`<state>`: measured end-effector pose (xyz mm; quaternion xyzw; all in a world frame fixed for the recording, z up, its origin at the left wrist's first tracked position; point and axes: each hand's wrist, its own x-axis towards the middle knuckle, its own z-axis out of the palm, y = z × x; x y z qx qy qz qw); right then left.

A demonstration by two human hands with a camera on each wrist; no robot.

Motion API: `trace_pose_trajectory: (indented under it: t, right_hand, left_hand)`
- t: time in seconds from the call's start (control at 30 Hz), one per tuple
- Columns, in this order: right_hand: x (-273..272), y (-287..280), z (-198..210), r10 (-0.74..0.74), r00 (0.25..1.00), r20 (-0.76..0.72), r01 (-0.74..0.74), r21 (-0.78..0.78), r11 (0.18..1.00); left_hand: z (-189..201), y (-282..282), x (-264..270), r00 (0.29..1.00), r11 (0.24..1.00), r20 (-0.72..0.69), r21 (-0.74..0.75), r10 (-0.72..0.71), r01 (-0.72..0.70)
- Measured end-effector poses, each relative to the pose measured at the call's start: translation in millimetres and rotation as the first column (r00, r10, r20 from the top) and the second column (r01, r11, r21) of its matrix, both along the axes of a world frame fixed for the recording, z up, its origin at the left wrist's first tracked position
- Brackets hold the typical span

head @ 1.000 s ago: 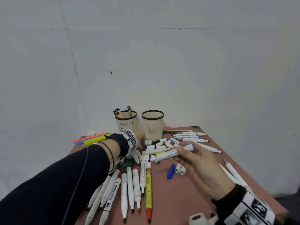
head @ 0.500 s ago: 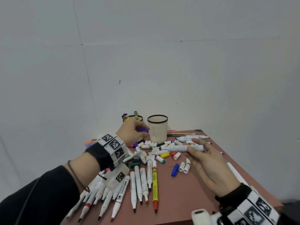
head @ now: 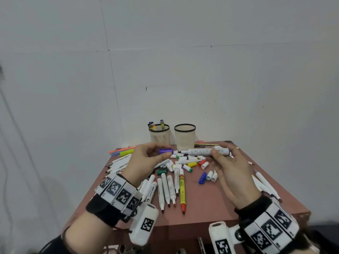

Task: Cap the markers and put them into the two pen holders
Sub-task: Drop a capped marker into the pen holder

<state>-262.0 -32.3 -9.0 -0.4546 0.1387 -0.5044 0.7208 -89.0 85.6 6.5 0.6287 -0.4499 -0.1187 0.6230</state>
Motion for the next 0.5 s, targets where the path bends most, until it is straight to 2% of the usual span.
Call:
trace_pose_trajectory:
  t: [0.2,0.5]
  right_hand:
    - [-6,10,1,0.016,1.000,-0.002,-0.017,-0.043,0.999]
    - [-6,26,-2,0.074,0.995,-0.061,-0.079,-0.082,0.994]
  left_hand:
    - [-14,15,-14,0.994,0.998,-0.109,-0.068,-0.023,0.015]
    - [-19,34,-29,0.993,0.995,-0.109,-0.096,-0.044,0.033]
